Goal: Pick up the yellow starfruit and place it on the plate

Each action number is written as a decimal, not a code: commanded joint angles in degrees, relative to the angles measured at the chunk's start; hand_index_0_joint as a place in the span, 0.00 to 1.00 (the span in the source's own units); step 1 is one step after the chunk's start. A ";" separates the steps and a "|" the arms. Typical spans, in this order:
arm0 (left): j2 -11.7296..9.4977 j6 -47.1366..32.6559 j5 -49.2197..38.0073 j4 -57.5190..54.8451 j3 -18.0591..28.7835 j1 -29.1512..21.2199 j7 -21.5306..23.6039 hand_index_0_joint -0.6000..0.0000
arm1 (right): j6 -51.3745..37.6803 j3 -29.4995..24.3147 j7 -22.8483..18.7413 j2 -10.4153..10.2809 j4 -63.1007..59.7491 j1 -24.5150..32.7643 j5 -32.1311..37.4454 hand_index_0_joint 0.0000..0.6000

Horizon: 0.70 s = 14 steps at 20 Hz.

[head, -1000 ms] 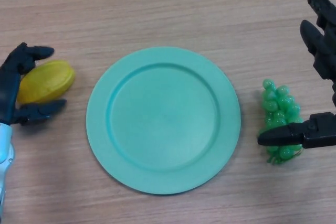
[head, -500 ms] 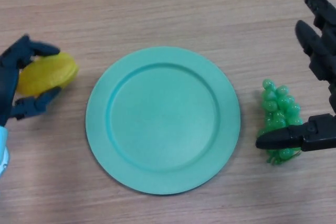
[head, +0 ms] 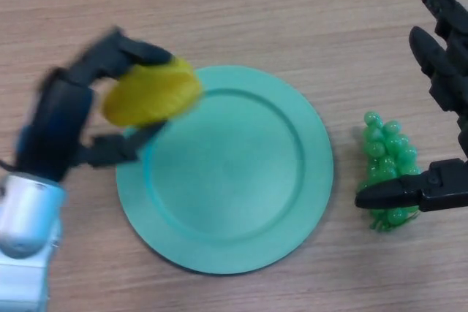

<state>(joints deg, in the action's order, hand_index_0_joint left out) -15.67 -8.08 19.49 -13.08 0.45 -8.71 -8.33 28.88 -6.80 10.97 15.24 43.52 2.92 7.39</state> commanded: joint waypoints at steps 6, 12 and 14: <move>0.75 -1.39 5.98 4.32 -0.99 -3.81 -5.97 0.00 | -5.95 -4.41 -0.51 1.35 5.02 1.33 -0.21 0.00; 2.11 3.66 -0.79 6.06 -1.90 -5.24 -3.51 0.75 | -4.06 -5.19 -0.08 1.44 6.88 0.54 -0.42 0.00; 2.41 5.81 0.43 4.98 -2.93 -4.85 -3.96 1.00 | -4.57 -5.54 -0.12 1.28 7.39 0.34 -0.57 0.00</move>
<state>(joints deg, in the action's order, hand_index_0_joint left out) -12.71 2.32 21.13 -4.51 -3.84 -11.93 -15.48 30.29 -9.06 11.05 15.31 47.35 2.31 7.19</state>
